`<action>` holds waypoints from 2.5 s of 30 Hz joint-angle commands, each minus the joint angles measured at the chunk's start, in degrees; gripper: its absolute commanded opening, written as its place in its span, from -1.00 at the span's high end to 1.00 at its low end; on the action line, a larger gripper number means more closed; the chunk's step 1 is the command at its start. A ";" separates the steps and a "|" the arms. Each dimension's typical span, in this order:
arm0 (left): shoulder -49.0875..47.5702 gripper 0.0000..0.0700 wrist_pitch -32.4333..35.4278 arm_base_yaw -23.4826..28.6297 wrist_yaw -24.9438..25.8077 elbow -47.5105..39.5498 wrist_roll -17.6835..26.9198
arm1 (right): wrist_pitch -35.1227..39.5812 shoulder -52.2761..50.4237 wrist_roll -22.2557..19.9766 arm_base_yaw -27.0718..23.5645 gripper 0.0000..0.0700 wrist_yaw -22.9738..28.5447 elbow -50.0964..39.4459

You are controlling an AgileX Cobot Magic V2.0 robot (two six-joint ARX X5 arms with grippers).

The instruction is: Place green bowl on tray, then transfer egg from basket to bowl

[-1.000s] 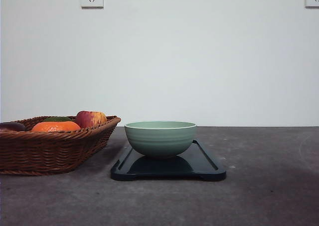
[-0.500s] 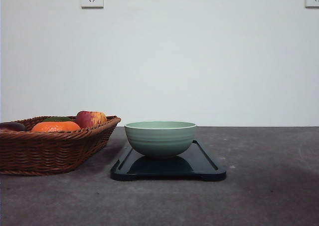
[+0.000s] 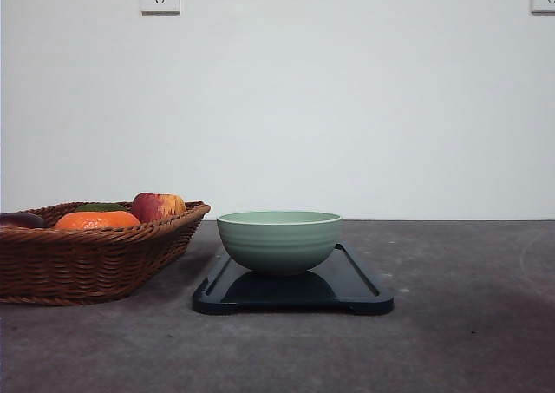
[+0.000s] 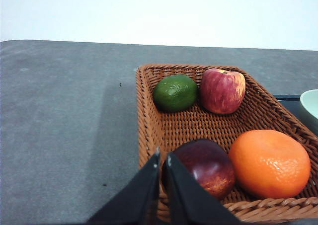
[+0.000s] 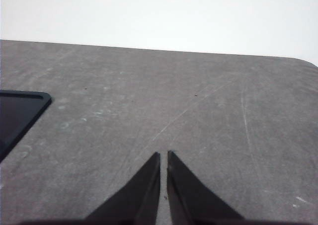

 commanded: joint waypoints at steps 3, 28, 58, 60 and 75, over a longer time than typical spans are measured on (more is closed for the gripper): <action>0.02 0.96 0.72 0.11 0.02 -1.11 -0.24 | 0.61 0.04 -0.26 0.04 0.95 0.02 -0.28; 0.02 0.96 0.70 0.11 0.02 -1.11 -0.24 | 0.61 0.04 -0.26 0.04 0.95 0.02 -0.28; 0.02 0.96 0.72 0.11 0.02 -1.11 -0.24 | 0.61 0.04 -0.26 0.04 0.95 0.02 -0.28; 0.02 0.96 0.72 0.11 0.02 -1.11 -0.24 | 0.61 0.04 -0.26 0.04 0.95 0.02 -0.28; 0.02 0.96 0.72 0.11 0.00 -1.11 -0.24 | 0.61 0.04 -0.26 0.04 0.95 0.02 -0.28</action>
